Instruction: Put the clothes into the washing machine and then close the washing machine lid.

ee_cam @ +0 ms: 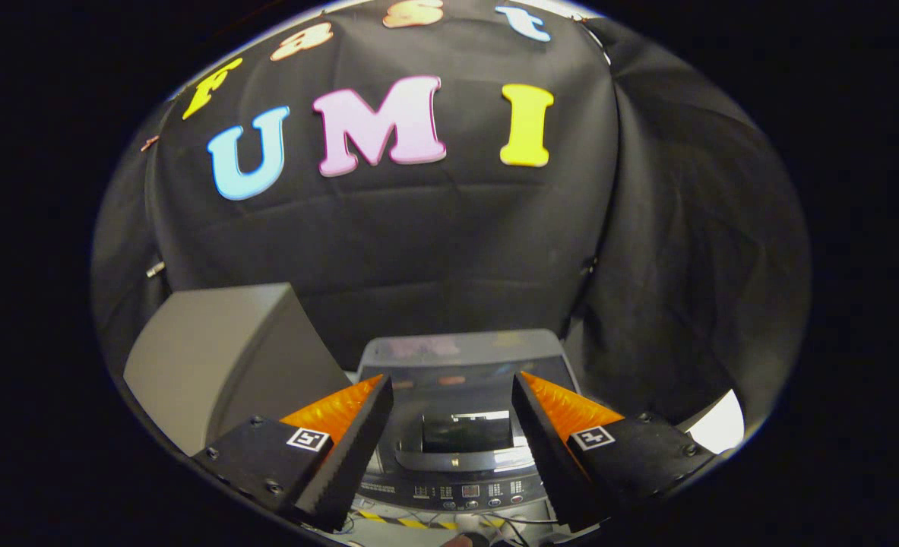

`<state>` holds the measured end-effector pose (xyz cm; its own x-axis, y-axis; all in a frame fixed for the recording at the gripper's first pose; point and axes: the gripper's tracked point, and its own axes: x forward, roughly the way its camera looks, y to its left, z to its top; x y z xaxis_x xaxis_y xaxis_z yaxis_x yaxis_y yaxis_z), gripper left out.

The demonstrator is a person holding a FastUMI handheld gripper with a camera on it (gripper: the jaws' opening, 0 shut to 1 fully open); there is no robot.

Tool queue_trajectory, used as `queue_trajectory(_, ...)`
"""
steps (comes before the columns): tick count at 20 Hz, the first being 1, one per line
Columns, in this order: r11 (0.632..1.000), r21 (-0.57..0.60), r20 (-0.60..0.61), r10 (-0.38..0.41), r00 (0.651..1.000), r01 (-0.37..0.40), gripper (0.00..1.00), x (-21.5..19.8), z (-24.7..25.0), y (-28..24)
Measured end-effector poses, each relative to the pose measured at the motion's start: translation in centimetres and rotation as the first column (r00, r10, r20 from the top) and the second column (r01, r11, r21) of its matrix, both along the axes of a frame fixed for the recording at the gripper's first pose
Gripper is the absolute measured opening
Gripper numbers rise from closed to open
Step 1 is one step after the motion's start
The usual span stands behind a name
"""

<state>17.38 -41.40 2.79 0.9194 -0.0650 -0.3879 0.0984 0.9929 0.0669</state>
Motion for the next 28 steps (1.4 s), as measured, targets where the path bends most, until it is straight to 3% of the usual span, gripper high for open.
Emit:
queue_trajectory(4, 1.000, -0.002, 0.210, -0.011, 0.978, 0.012, 1.00, -1.3, 7.3, 0.2)
queue_trajectory(8, 1.000, 0.015, 0.334, -0.026, 0.942, 0.023, 1.00, -3.8, 12.1, 0.8)
queue_trajectory(13, 1.000, -0.002, 0.502, -0.010, 0.865, 0.013, 0.99, -9.1, 17.8, 1.5)
queue_trajectory(19, 0.998, -0.063, 0.543, 0.031, 0.839, 0.004, 1.00, -10.3, 18.8, 2.3)
queue_trajectory(28, 0.997, -0.063, 0.541, 0.070, 0.838, -0.043, 0.99, -12.2, 19.2, 3.3)
